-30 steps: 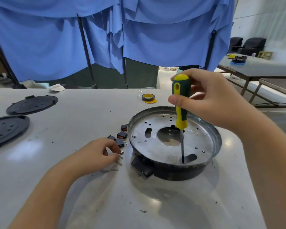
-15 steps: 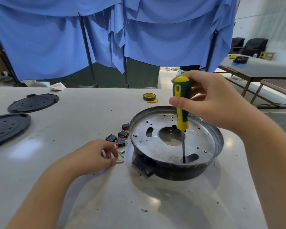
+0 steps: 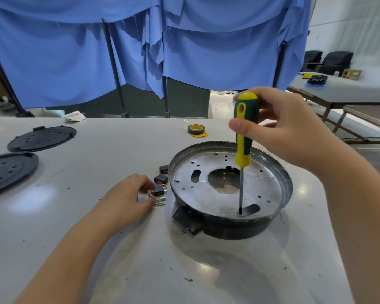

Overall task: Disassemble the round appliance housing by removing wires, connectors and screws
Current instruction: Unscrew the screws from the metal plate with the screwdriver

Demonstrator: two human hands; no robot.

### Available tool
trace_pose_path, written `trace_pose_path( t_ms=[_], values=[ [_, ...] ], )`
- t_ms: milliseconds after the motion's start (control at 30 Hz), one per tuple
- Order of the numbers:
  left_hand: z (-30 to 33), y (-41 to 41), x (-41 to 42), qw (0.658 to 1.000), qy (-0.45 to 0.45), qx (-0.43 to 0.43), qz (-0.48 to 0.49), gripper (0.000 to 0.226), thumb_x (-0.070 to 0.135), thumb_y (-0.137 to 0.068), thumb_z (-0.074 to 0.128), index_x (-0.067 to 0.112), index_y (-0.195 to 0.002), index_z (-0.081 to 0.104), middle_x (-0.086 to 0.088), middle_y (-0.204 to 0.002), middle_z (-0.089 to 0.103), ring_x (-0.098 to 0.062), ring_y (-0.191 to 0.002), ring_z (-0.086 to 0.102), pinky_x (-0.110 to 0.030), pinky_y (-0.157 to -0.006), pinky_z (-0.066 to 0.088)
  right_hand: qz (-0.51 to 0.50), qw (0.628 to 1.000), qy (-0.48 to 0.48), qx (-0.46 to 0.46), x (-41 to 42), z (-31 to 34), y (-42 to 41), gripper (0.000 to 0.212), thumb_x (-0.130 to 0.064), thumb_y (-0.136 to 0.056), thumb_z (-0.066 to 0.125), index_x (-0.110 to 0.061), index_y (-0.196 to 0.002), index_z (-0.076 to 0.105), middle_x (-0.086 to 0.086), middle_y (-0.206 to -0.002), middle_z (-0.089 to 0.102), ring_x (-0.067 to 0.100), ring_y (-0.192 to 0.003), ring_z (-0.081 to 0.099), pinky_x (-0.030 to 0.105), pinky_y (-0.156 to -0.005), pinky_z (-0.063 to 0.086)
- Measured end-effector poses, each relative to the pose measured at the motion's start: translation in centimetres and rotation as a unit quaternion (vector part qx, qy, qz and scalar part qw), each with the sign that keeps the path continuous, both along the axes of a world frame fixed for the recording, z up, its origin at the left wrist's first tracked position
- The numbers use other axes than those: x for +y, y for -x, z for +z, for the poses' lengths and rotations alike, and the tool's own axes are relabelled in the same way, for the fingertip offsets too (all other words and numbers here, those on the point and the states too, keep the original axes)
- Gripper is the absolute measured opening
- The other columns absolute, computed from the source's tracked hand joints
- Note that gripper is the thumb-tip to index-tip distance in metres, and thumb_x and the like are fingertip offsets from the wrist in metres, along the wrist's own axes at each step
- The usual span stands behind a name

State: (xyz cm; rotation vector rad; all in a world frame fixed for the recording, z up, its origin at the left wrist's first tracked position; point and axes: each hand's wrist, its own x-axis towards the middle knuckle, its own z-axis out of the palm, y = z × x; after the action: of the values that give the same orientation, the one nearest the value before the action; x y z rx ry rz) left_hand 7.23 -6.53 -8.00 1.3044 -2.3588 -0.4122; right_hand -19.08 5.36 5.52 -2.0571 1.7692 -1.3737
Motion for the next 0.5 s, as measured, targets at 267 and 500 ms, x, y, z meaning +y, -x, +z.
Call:
trace_pose_path(
  t_ms=[267,500],
  values=[
    [2.8,3.7,4.0,0.969,0.126,0.198,-0.073,0.016,0.036,-0.09,0.059,0.022,-0.097,0.064,0.013,-0.095,0.058,-0.006,-0.092,0.055,-0.012,-0.077,0.041,0.027,0.992,0.101,-0.072,0.9,1.3,-0.4,0.03,-0.031,-0.086,0.069,-0.026,-0.112,0.054,-0.003,-0.098,0.06,0.021,-0.093,0.066,0.033,-0.08,0.058],
    [1.9,6.3,7.2,0.965,0.157,0.11,-0.179,0.043,0.066,-0.078,0.057,0.026,-0.094,0.065,0.017,-0.098,0.056,-0.001,-0.098,0.05,-0.021,-0.092,0.036,0.075,0.996,0.057,-0.003,1.1,0.8,-1.5,0.041,-0.037,-0.087,0.066,-0.04,-0.125,0.05,-0.025,-0.101,0.055,0.001,-0.09,0.059,0.017,-0.079,0.053]
  ],
)
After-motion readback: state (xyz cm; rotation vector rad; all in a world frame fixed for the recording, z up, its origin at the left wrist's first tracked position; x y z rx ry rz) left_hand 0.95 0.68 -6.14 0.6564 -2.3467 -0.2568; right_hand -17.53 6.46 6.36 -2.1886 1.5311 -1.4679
